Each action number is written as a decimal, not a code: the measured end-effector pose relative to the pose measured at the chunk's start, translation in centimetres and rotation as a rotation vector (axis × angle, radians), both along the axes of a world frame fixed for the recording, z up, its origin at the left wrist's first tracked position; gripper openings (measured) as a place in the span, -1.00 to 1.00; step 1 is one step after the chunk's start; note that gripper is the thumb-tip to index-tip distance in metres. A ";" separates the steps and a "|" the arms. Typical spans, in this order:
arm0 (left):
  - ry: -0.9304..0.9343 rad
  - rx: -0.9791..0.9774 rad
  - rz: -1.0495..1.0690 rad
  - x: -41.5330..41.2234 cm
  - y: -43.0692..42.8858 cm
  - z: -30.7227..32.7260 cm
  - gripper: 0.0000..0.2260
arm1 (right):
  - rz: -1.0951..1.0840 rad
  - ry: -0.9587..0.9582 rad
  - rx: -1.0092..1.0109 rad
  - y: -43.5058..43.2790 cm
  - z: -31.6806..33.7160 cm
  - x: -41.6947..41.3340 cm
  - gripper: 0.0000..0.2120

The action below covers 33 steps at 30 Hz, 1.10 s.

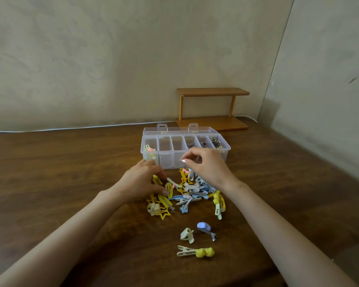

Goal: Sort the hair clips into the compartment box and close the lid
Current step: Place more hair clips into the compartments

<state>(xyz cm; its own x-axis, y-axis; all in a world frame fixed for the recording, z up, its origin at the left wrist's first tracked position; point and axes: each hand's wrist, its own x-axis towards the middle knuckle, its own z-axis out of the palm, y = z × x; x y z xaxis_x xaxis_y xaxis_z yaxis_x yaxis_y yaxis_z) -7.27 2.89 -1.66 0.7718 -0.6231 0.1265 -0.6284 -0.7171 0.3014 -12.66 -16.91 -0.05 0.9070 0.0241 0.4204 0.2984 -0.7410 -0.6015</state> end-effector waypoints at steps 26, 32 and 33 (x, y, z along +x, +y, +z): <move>-0.179 -0.689 0.202 2.6 -1.7 4.1 -0.91 | -0.121 -0.066 0.163 0.0 -2.1 1.0 -0.89; -0.197 -0.508 0.282 5.8 -3.0 3.9 -0.94 | -0.119 -0.068 0.148 0.1 -2.2 1.1 -0.89; -0.186 -0.478 0.263 5.8 -2.9 3.5 -0.93 | -0.113 -0.070 0.147 0.1 -2.2 1.0 -0.89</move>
